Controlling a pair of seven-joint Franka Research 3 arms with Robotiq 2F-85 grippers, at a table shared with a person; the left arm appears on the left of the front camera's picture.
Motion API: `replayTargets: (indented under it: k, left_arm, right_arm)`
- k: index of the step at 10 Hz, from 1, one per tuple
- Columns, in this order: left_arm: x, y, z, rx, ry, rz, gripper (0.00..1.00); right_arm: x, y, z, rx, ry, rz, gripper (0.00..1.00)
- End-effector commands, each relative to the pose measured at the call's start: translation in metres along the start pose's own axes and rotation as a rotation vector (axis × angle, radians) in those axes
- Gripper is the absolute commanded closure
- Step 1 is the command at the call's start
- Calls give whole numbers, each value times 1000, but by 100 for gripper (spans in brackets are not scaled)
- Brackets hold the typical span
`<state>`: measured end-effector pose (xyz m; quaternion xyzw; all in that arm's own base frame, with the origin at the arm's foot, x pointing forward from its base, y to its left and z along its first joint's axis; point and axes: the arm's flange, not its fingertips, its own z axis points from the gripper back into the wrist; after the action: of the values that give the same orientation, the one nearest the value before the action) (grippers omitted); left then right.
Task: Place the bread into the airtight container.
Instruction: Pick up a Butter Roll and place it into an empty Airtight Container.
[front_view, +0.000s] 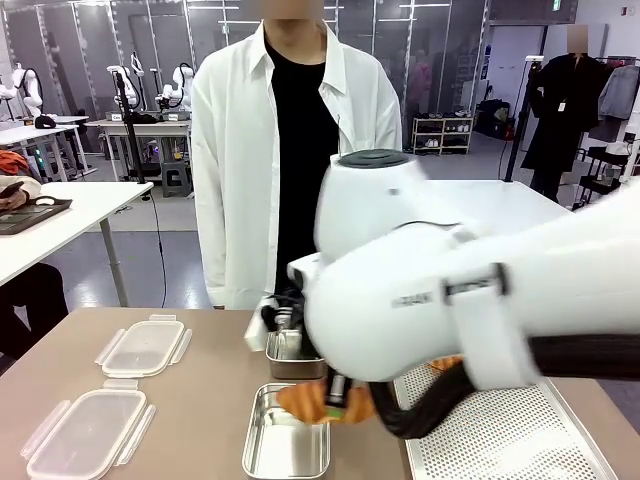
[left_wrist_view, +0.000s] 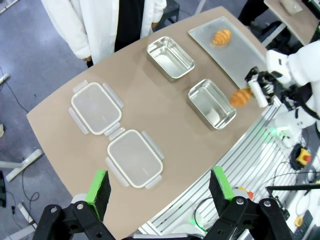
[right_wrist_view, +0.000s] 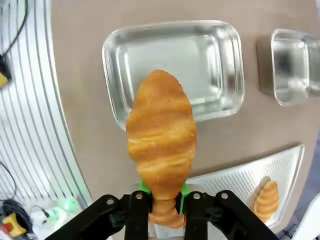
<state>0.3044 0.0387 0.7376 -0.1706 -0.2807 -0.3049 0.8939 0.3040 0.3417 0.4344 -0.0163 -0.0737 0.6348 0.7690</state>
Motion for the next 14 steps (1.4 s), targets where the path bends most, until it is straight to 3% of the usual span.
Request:
replayTargets:
  k: [1,3,4,6,7,8,9,11,14]
  left_arm:
    - [0,0,2,-8,2,-21,0]
    - [0,0,2,-8,2,-21,0]
    - [0,0,2,-8,2,-21,0]
    - [0,0,2,-8,2,-21,0]
    - [0,0,2,-8,2,-21,0]
    - [0,0,2,-8,2,-21,0]
    - [0,0,2,-8,2,-21,0]
    - [0,0,2,-8,2,-21,0]
    - [0,0,2,-8,2,-21,0]
  right_arm:
    - [36,-9,-16,-33,36,-55,87]
    - [54,-14,-26,-14,39,-156,87]
    - [57,-17,-26,-32,25,-286,87]
    - [61,-23,-26,-38,45,-602,87]
    - [65,-30,-28,-121,48,-865,87]
    - [67,-34,-33,-133,132,-1133,87]
    - [67,-37,-34,-75,101,-1250,87]
    - [66,-43,-34,12,34,-1402,87]
    - [70,-39,-51,75,71,-1455,87]
